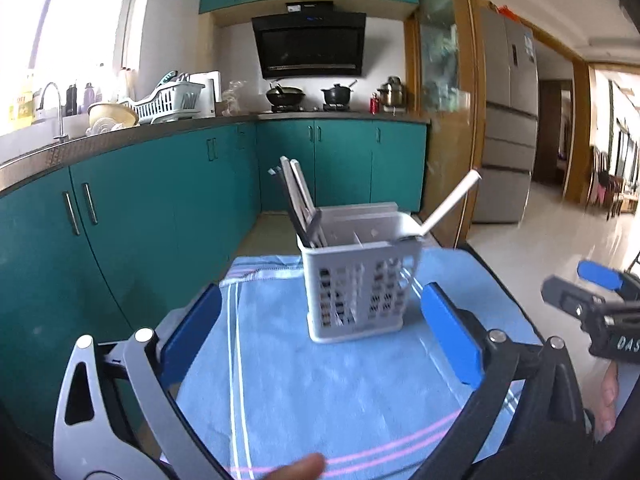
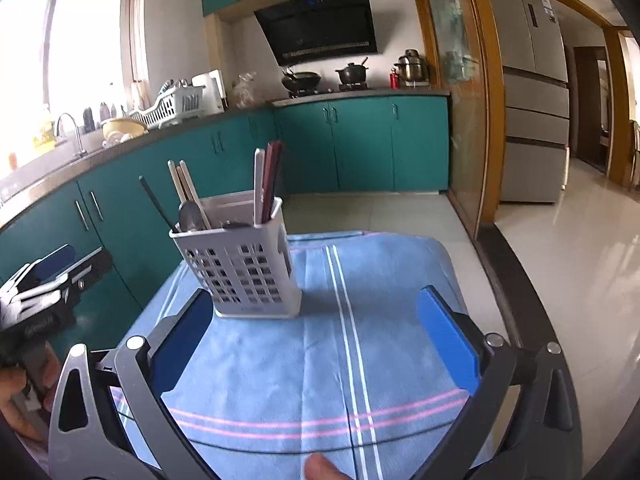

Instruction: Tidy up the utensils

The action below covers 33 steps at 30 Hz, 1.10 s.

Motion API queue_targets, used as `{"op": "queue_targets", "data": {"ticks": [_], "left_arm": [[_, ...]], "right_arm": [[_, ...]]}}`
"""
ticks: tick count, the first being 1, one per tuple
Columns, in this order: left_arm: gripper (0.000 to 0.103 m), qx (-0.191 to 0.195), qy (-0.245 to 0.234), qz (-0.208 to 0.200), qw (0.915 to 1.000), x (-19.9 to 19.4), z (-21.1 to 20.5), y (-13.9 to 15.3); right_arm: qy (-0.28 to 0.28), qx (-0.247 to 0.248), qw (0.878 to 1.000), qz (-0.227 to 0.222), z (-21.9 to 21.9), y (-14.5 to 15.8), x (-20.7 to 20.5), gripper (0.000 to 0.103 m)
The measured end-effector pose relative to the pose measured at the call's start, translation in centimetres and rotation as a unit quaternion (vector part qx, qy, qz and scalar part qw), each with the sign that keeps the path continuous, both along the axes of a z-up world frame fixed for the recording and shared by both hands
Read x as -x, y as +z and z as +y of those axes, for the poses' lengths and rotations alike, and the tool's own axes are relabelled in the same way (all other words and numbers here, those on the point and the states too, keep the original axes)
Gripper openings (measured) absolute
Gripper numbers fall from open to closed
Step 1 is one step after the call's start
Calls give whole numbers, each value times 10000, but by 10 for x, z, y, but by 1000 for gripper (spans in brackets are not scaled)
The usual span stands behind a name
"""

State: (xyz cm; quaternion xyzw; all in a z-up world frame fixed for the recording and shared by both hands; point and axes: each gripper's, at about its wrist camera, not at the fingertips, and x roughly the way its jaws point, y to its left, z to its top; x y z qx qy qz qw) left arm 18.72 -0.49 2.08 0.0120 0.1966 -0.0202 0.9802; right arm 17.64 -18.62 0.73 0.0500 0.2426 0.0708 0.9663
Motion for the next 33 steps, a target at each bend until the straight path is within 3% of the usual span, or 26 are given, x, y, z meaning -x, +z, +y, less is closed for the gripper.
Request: {"op": "queue_targets", "data": {"ticks": [5,9,19,33], "left_arm": [[99,-56,-62,126,9999,20,-8,-2],[99,-51,-18,25,10000,38,-7,4],[99,-49,16,-77,10000,72,-5,10],[99,-40,23,-263,9996,93,1,18]], "right_arm": [[-84,85,9999,-50,3,0,18,100],[-189,375,9989,-205,10,6,35,100],[-112,445,9987,-210,24,7,64,100],[-189,639,9969,-409,33,15,88,100]]}}
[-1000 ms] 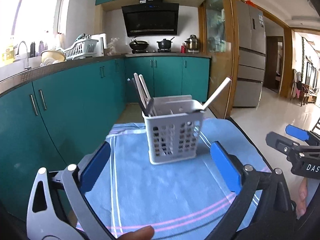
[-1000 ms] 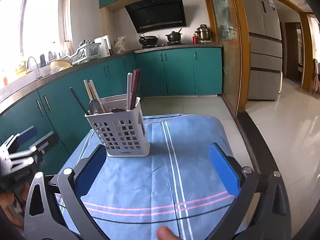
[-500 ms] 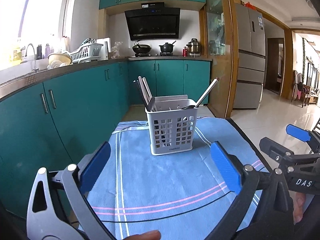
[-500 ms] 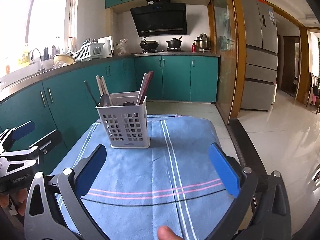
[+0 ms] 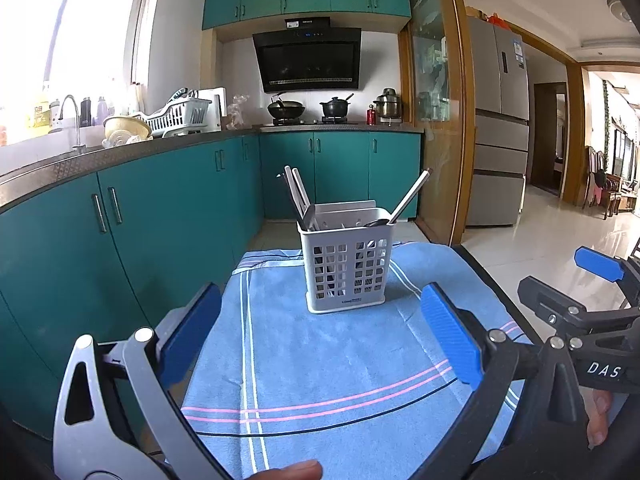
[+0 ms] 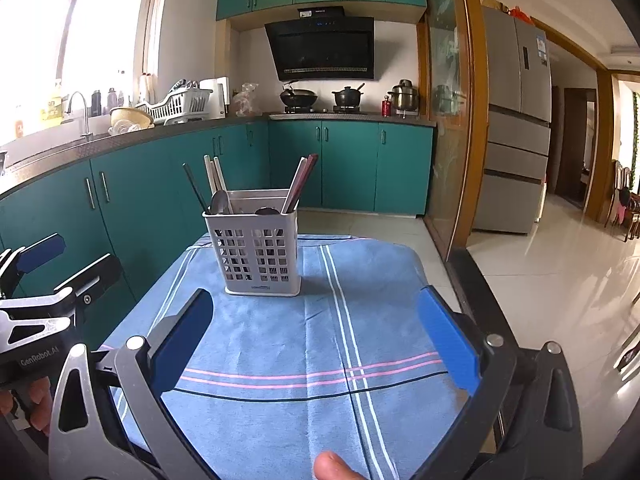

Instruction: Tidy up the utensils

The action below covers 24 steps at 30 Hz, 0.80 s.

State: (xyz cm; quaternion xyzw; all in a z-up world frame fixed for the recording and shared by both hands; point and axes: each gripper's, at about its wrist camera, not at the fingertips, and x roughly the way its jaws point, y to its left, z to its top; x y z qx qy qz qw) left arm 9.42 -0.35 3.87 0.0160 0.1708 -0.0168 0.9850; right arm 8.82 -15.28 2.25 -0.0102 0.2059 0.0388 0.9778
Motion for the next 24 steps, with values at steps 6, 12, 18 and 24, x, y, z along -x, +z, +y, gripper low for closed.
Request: {"op": "queue_targets", "data": {"ticks": [6,12,18,24], "left_arm": [[99,7,27,-24,10000,1,2,0],[99,4,25,-36,10000,2,3,1],[99,-15,35,-66,10000,3,5,1],[99,-34,6,-70,10000,4,5,2]], "right_arm": [[-13,-4,10000,-21,0,1,3,100],[-6,10,10000,-57,2,3,5,100],[-9,-13,10000,-92,-1,4,6,100],[-10,-17,10000,-95,-1,4,6,100]]}}
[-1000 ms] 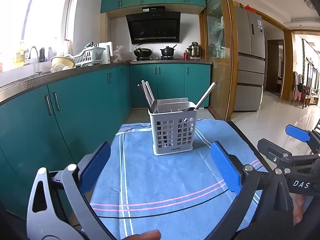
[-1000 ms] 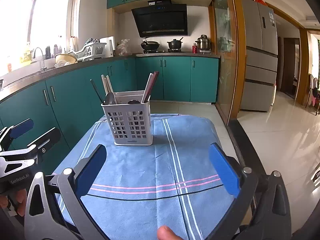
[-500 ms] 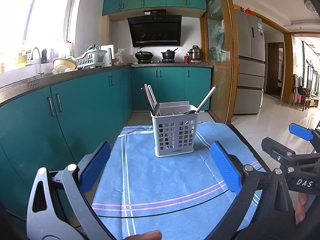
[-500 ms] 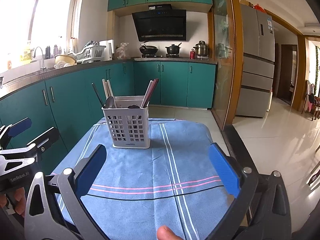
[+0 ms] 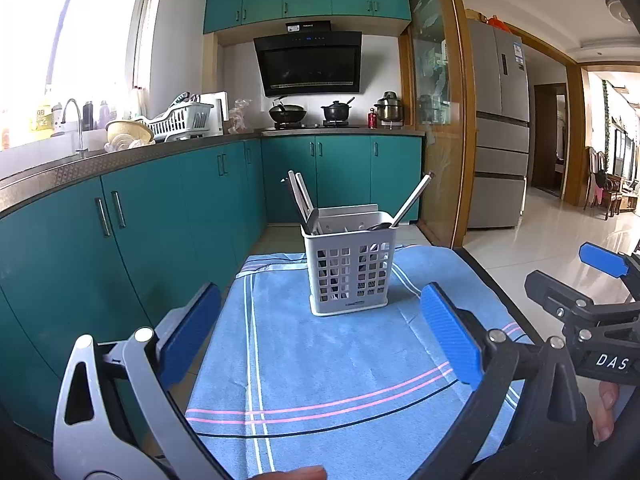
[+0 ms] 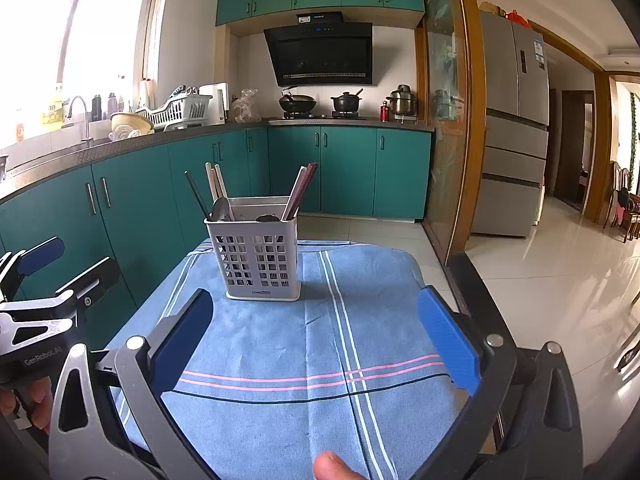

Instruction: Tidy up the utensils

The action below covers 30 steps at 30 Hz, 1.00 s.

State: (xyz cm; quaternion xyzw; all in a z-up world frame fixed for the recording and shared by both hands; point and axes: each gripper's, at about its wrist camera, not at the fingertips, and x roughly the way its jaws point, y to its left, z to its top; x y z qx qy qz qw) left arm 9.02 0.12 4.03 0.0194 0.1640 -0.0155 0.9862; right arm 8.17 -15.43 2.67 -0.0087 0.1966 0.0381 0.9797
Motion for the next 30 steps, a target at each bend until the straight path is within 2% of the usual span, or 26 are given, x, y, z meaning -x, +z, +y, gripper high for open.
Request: {"op": "queue_targets", "data": {"ticks": [30], "left_arm": [[99,-39,-76,52,9999,-7,-2,-2]], "right_arm": [[41,21,9999,96,-6,-3,-4,100]]}}
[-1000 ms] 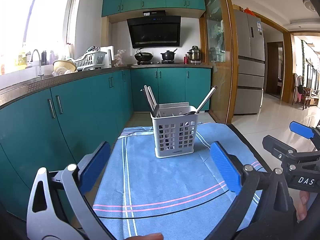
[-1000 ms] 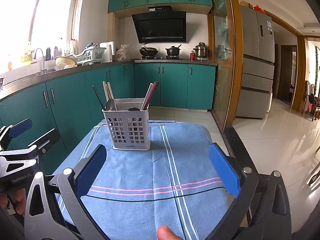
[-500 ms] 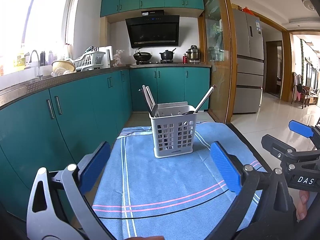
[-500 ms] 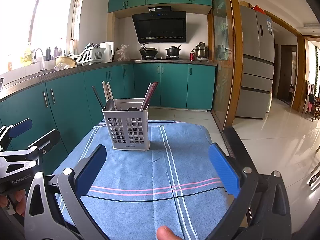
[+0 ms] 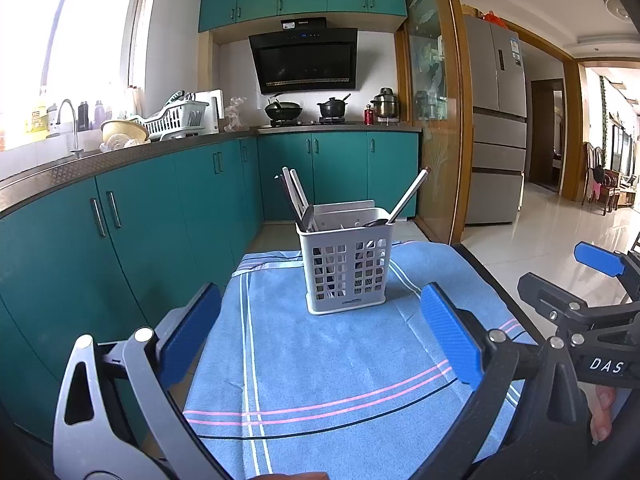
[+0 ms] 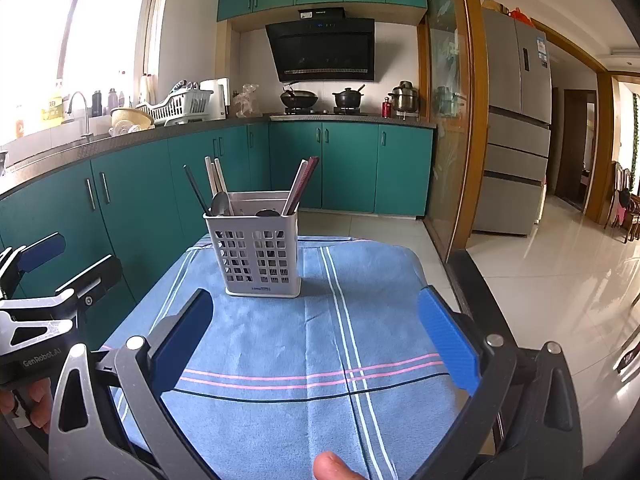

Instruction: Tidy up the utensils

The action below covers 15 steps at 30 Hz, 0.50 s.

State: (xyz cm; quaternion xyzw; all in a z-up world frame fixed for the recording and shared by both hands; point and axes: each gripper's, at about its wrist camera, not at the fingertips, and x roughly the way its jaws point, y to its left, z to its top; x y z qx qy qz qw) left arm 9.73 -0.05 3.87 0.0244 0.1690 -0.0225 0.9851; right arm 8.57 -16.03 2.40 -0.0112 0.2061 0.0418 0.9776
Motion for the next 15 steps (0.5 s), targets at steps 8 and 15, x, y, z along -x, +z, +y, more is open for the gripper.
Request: {"op": "queue_targets", "data": {"ticks": [8,15], "left_arm": [[99,-72,-59,-7,10000,-2,-1,-5],[99,-48,-38,56,10000,-6,-1,-9]], "right_arm": [[3,-8,10000,74,-2,-2,-4,100],[2,0,9999,111,-1,-5,-8,100]]}}
